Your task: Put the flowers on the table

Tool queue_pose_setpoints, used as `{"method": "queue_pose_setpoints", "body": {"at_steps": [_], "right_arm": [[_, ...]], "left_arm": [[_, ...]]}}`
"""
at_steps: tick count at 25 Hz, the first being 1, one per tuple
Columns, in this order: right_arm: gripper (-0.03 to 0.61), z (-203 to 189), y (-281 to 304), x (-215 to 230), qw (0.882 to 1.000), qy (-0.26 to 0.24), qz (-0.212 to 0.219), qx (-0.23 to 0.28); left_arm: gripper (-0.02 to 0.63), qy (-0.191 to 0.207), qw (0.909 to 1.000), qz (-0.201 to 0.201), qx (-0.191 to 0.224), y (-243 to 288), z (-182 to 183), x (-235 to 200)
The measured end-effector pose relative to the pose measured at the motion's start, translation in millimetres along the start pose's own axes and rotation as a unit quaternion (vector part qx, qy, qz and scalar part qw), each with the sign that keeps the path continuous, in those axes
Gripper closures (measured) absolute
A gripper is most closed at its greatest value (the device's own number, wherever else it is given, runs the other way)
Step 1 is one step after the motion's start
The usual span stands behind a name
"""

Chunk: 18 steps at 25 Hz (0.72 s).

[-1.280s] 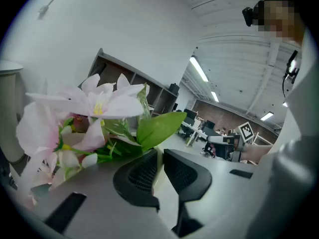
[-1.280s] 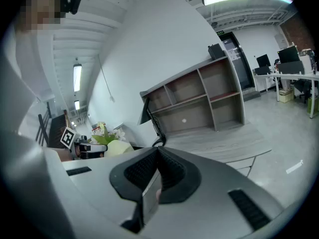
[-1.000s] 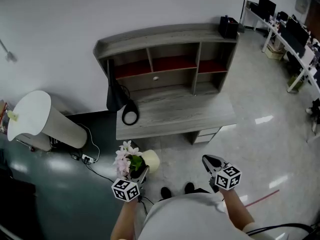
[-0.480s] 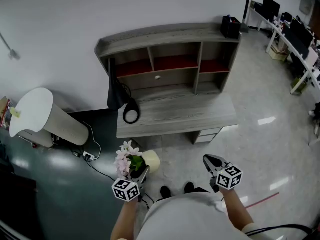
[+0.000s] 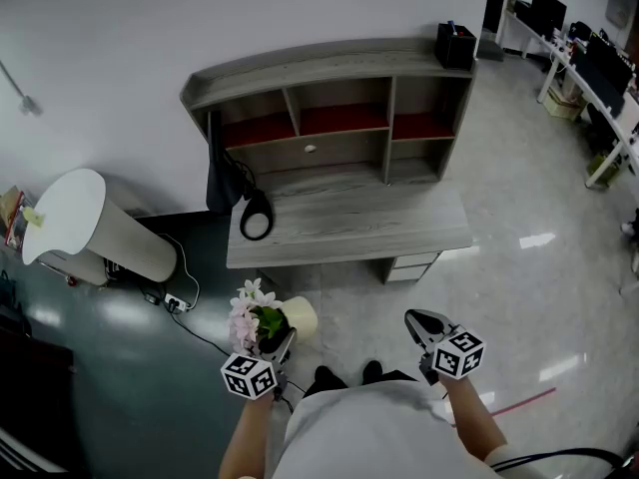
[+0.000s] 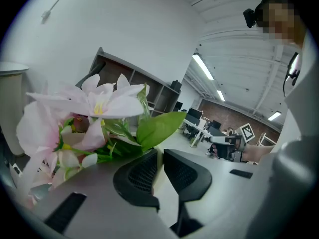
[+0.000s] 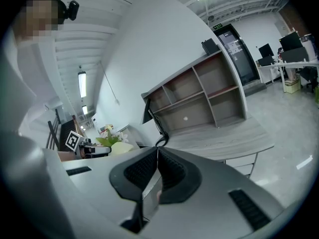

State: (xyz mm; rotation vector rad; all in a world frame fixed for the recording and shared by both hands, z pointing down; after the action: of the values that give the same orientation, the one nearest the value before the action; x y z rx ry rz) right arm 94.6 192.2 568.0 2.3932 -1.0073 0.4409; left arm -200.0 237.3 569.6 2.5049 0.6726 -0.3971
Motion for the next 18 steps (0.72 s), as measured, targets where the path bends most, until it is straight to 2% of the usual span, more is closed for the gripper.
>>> {"method": "queue_pose_setpoints", "body": {"at_steps": [10,18], "right_arm": [[0.56,6,-16,31,1.0,0.002,-0.003,-0.006],[0.56,13,-5,52,1.0,0.015,-0.017,-0.006]], "left_arm": [[0.56,-0.001,1.0,-0.002,0.001,26,2,19],[0.56,0.01,0.9998,-0.018,-0.008,57,21,13]]}}
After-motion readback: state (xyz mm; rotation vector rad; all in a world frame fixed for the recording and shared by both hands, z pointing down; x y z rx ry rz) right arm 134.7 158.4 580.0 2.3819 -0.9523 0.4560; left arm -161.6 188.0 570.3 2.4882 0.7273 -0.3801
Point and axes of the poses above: the fingertips, and each gripper's own axes: y forward along the fingers, x to its right, z out of its top, the point moved 2 cm from there along -y, backward along the fingers
